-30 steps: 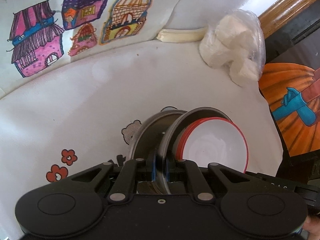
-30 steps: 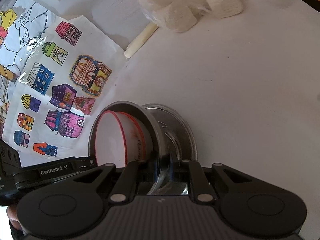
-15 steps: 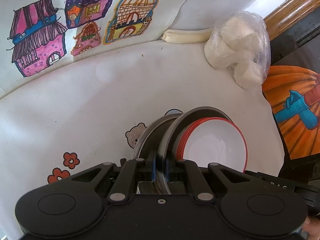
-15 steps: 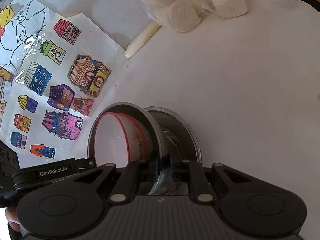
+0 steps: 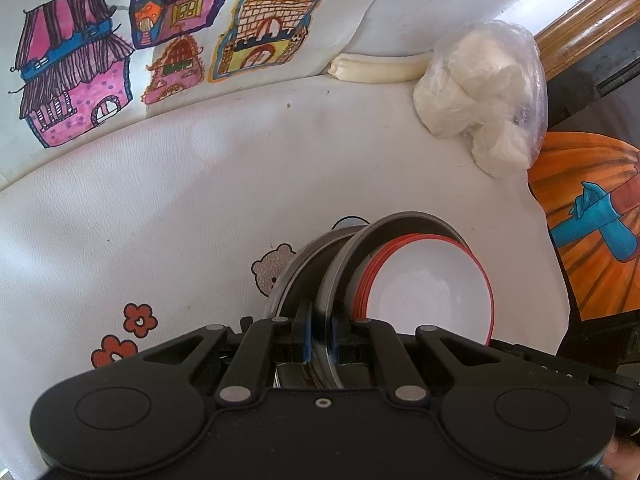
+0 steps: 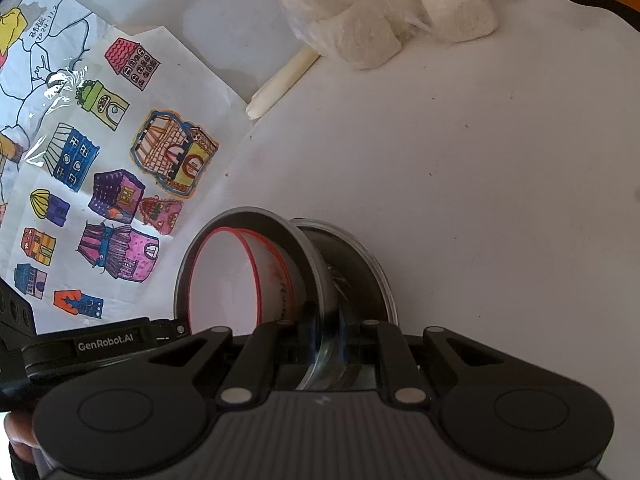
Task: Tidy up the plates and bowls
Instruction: 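Lift the steel bowl with both tools and carry it over the plate stack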
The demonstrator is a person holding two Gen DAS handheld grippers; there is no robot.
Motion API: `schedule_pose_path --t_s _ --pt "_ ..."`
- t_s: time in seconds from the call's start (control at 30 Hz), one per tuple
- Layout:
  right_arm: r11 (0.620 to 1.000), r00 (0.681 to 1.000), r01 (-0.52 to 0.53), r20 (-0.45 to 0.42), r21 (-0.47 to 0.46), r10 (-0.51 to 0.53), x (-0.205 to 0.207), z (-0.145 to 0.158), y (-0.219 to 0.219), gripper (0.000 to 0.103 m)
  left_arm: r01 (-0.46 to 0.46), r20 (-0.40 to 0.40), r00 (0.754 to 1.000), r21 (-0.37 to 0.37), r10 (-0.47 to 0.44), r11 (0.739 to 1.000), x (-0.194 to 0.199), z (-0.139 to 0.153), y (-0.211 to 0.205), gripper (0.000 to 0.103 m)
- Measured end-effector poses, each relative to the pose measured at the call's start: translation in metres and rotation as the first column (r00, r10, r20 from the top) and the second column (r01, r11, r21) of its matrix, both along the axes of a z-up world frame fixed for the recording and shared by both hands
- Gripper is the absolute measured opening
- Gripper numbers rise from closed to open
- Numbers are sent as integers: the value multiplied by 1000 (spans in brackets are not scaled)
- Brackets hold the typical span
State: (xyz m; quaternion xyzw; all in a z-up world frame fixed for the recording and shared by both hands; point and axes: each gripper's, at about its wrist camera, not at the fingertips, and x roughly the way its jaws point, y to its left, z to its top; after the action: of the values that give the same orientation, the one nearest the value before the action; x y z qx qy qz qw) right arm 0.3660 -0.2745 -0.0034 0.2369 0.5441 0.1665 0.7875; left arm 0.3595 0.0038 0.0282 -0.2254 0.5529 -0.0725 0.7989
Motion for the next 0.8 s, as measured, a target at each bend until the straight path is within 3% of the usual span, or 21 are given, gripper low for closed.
schedule_pose_path --t_s 0.8 --pt "997 999 -17 43 -70 20 -1 0 4 14 4 -10 1000 -4 -4 1000 6 -6 -1 9"
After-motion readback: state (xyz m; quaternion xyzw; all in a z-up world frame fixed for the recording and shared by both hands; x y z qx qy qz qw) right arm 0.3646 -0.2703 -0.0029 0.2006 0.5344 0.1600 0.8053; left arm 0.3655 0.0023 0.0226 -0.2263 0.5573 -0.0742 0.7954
